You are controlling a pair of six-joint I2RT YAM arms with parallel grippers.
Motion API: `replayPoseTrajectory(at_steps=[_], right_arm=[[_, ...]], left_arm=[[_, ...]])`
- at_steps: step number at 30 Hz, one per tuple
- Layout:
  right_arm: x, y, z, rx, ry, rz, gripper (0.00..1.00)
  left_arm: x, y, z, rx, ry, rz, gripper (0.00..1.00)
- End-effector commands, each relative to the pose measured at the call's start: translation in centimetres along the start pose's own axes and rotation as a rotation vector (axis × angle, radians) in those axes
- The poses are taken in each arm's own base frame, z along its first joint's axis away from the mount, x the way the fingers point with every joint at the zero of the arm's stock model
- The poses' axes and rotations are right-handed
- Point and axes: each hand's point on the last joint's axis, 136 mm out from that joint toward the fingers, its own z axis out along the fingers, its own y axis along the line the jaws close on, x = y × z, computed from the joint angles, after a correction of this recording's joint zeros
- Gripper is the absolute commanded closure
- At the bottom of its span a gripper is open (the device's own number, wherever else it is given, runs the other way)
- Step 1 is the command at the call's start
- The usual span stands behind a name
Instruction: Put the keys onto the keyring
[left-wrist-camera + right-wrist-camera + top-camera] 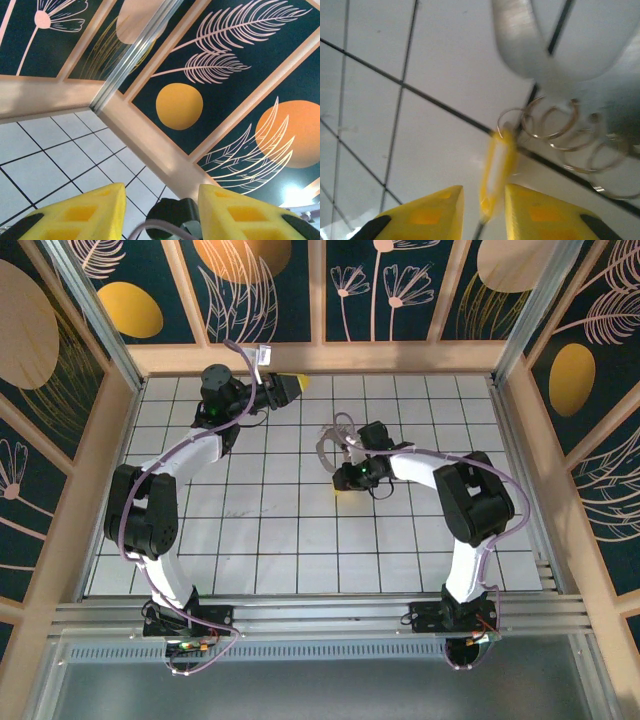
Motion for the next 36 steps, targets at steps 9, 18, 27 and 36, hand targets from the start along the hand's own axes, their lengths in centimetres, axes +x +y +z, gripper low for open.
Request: replayPoseTrajectory(at_steps=[9, 18, 27, 36], right_arm=[[-2.3, 8.0, -6.8, -0.222, -0.144, -0.113, 0.43], [-6.5, 4.3, -16.2, -0.084, -0.432, -0.075, 0.19], [-10.0, -6.3, -26.4, 0.293, -0.846, 0.115, 0.17], [-6.2, -16.8, -29.0, 0.754, -1.112, 0.156, 0.01]], left_arm=[[-1.1, -3.4, -1.1, 0.07, -0.025, 0.061, 0.49], [-1.4, -4.5, -3.4, -0.05, -0.078, 0.153, 0.02], [-0.7, -0.7, -12.0, -0.563, -0.317, 0.434, 0.01], [1.5, 3.6, -21.9, -0.994, -0.404, 0.616, 0.01]])
